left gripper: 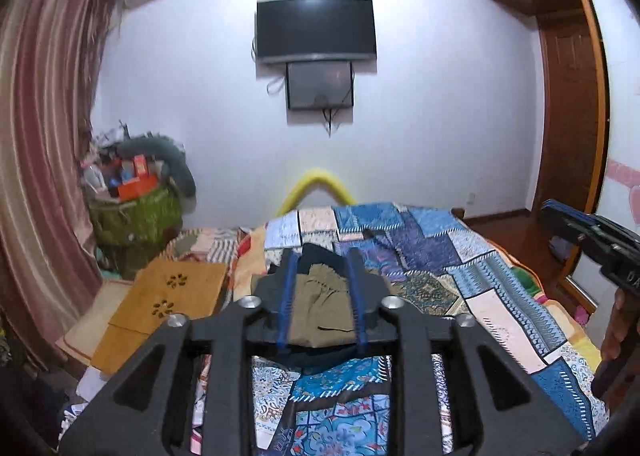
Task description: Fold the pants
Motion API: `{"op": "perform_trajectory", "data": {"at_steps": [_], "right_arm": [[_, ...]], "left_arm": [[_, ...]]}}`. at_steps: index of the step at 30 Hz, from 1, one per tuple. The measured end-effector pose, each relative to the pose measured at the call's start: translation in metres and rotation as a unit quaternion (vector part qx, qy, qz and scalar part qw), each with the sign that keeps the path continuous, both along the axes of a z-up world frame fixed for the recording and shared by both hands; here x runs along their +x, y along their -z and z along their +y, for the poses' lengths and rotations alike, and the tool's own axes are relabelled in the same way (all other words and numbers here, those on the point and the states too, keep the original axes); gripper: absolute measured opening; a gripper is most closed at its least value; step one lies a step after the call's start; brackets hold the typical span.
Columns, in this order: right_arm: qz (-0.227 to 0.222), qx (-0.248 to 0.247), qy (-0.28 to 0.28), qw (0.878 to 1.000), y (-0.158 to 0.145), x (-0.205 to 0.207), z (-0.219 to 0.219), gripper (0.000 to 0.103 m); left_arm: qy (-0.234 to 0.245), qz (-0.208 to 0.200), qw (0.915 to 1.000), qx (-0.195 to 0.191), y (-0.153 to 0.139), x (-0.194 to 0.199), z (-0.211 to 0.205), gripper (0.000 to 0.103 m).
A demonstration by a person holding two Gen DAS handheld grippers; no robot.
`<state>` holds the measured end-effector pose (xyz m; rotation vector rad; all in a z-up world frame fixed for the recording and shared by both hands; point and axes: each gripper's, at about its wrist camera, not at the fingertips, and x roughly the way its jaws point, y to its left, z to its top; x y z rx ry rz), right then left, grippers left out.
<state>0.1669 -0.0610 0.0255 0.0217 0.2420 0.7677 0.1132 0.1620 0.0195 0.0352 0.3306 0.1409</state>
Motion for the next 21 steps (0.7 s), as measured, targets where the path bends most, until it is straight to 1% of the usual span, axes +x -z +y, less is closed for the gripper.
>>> {"op": "perform_trajectory", "data": {"at_steps": [1, 2, 3, 4, 6, 7, 8, 9, 10, 12, 14, 15, 17, 21], "right_arm": [[-0.004, 0.001, 0.002, 1.0, 0.0, -0.008, -0.001, 0.022], [-0.009, 0.003, 0.004, 1.0, 0.001, -0.016, -0.002, 0.03], [-0.013, 0.004, 0.006, 1.0, 0.002, -0.024, -0.002, 0.039], [-0.015, 0.005, 0.009, 1.0, 0.004, -0.027, -0.002, 0.044], [-0.024, 0.007, 0.016, 1.0, 0.005, -0.038, -0.003, 0.06], [-0.027, 0.006, 0.021, 0.999, 0.006, -0.043, -0.002, 0.063], [-0.029, 0.005, 0.025, 0.999, 0.007, -0.044, -0.002, 0.07], [-0.031, 0.005, 0.029, 0.999, 0.008, -0.046, -0.002, 0.075], [-0.032, 0.006, 0.033, 0.999, 0.009, -0.048, -0.003, 0.077], [-0.034, 0.007, 0.042, 0.998, 0.009, -0.053, -0.006, 0.086], [-0.034, 0.007, 0.049, 0.998, 0.01, -0.056, -0.008, 0.091], [-0.034, 0.007, 0.052, 0.998, 0.011, -0.058, -0.009, 0.097], [-0.037, 0.005, 0.06, 0.998, 0.012, -0.06, -0.011, 0.102], [-0.037, 0.006, 0.065, 0.997, 0.013, -0.062, -0.014, 0.102]], "left_arm": [[-0.003, -0.012, 0.9999, 0.003, -0.001, -0.014, -0.006, 0.042], [-0.003, -0.022, 0.9998, 0.002, -0.002, -0.024, -0.011, 0.051], [-0.002, -0.027, 0.9996, 0.001, -0.002, -0.032, -0.015, 0.057], [-0.002, -0.032, 0.9995, 0.0, -0.001, -0.04, -0.018, 0.059], [-0.006, -0.042, 0.9991, 0.001, -0.001, -0.054, -0.026, 0.067], [-0.01, -0.046, 0.9989, 0.003, -0.001, -0.06, -0.028, 0.07], [-0.013, -0.05, 0.9987, 0.004, 0.0, -0.065, -0.03, 0.076], [-0.014, -0.054, 0.9984, 0.004, 0.0, -0.069, -0.032, 0.082], [-0.017, -0.057, 0.9983, 0.004, 0.001, -0.073, -0.033, 0.084], [-0.019, -0.058, 0.9981, 0.001, 0.002, -0.079, -0.033, 0.093], [-0.021, -0.058, 0.9981, -0.002, 0.004, -0.083, -0.033, 0.097], [-0.024, -0.058, 0.998, -0.002, 0.004, -0.085, -0.034, 0.098], [-0.027, -0.058, 0.9979, -0.002, 0.006, -0.086, -0.034, 0.099], [-0.031, -0.058, 0.9978, -0.006, 0.008, -0.088, -0.032, 0.1]]}}
